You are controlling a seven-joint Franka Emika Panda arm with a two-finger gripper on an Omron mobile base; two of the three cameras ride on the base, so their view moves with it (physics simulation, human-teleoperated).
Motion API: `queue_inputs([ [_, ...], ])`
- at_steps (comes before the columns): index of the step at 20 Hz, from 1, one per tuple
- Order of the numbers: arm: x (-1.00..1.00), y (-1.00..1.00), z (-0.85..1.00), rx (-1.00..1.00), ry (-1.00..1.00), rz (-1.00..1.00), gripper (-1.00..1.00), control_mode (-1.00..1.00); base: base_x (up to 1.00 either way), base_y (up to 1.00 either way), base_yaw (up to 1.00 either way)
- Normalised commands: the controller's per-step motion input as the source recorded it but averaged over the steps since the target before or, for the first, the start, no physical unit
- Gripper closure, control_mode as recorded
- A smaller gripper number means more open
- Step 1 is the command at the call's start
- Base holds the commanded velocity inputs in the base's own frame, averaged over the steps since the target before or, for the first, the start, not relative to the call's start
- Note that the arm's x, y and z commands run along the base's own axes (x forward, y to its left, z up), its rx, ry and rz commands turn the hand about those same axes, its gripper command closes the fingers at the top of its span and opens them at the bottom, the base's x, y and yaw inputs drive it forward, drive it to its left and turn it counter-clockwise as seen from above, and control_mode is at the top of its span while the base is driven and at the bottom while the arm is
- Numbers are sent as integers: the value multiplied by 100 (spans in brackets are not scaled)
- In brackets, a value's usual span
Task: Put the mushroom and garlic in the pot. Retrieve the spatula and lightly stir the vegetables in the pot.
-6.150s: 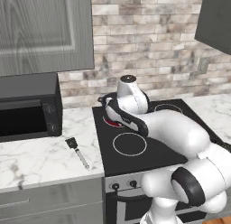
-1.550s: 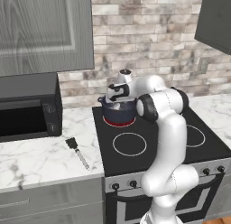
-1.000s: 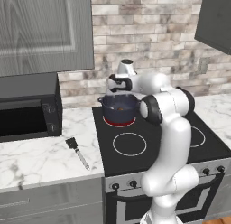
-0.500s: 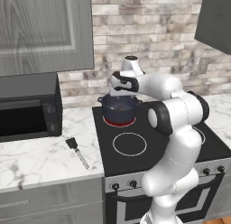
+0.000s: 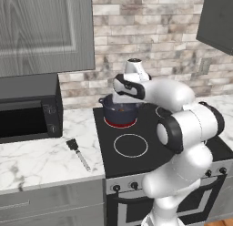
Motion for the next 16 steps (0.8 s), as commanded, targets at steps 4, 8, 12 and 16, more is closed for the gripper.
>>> queue_inputs([
  [4, -67, 8, 3, 0, 10, 0, -100, -100, 0, 0, 0],
  [8, -66, 21, 0, 0, 5, 0, -100, -100, 0, 0, 0],
  [12, -58, 30, 0, 0, 2, 0, -100, -100, 0, 0, 0],
  [16, -50, 32, 0, 0, 0, 0, -100, -100, 0, 0, 0],
])
